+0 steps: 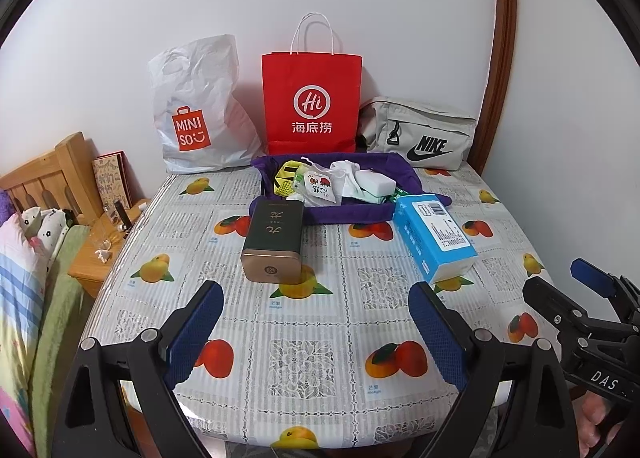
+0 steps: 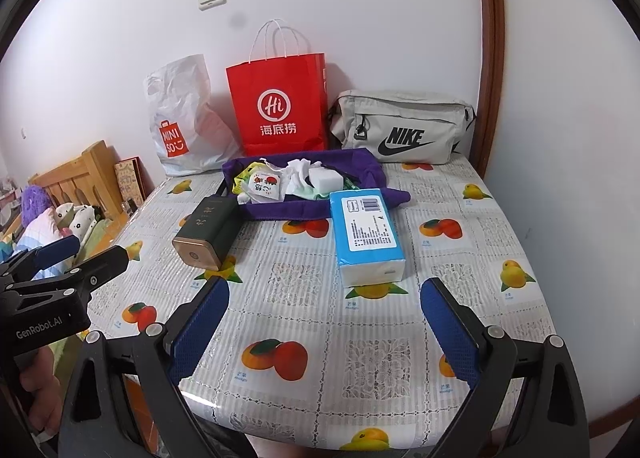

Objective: Organize soft objects

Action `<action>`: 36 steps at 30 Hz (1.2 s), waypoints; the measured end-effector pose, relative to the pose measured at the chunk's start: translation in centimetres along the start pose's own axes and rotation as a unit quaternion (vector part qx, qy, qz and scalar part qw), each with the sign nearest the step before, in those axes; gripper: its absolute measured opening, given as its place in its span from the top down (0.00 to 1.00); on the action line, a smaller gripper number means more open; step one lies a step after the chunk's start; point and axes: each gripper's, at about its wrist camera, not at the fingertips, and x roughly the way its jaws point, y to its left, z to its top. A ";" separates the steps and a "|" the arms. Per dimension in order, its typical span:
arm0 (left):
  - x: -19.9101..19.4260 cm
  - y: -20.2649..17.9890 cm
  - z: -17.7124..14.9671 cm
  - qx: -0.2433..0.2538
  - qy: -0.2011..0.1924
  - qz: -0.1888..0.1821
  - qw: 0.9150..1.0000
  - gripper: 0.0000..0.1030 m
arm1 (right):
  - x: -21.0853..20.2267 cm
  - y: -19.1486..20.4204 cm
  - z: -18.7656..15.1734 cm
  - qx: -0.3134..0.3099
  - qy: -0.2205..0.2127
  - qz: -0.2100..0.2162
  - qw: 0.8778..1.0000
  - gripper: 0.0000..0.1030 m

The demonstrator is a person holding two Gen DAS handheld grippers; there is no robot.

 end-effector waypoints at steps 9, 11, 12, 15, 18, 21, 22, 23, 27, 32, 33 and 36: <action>0.0 0.0 0.0 -0.001 0.000 0.001 1.000 0.09 | -0.1 -0.1 0.0 0.003 -0.002 -0.001 1.000 0.07; 0.0 -0.1 0.0 -0.001 0.001 0.000 1.000 0.09 | -0.2 0.0 0.0 0.004 -0.003 0.000 1.000 0.07; 0.0 -0.1 -0.1 0.000 0.001 0.000 1.000 0.09 | -0.2 0.0 0.0 0.004 -0.003 0.000 1.000 0.07; 0.0 -0.1 -0.1 -0.001 0.001 0.000 1.000 0.09 | -0.2 0.0 0.0 0.004 -0.003 0.000 1.000 0.07; 0.0 -0.1 -0.1 -0.001 0.001 0.001 1.000 0.09 | -0.2 0.0 0.0 0.004 -0.002 0.000 1.000 0.07; 0.1 0.0 -0.1 -0.001 0.001 0.000 1.000 0.09 | -0.2 -0.1 0.0 0.004 -0.003 0.000 1.000 0.07; 0.1 0.0 -0.1 -0.001 0.001 -0.001 1.000 0.09 | -0.2 -0.1 0.0 0.004 -0.003 0.000 1.000 0.07; 0.1 0.0 -0.1 0.000 0.001 -0.001 1.000 0.09 | -0.2 -0.1 0.0 0.004 -0.003 0.000 1.000 0.07; 0.1 0.0 -0.1 0.000 0.001 -0.001 1.000 0.09 | -0.2 -0.1 0.0 0.004 -0.003 0.000 1.000 0.07; 0.0 0.0 -0.1 0.000 0.001 0.000 1.000 0.09 | -0.2 -0.1 0.0 0.003 -0.003 -0.001 1.000 0.07; 0.1 0.0 -0.1 -0.001 0.001 0.000 1.000 0.09 | -0.2 -0.1 0.0 0.004 -0.003 -0.002 1.000 0.07; 0.1 0.0 -0.1 -0.001 0.001 -0.001 1.000 0.09 | -0.2 -0.1 -0.1 0.004 -0.002 -0.003 1.000 0.07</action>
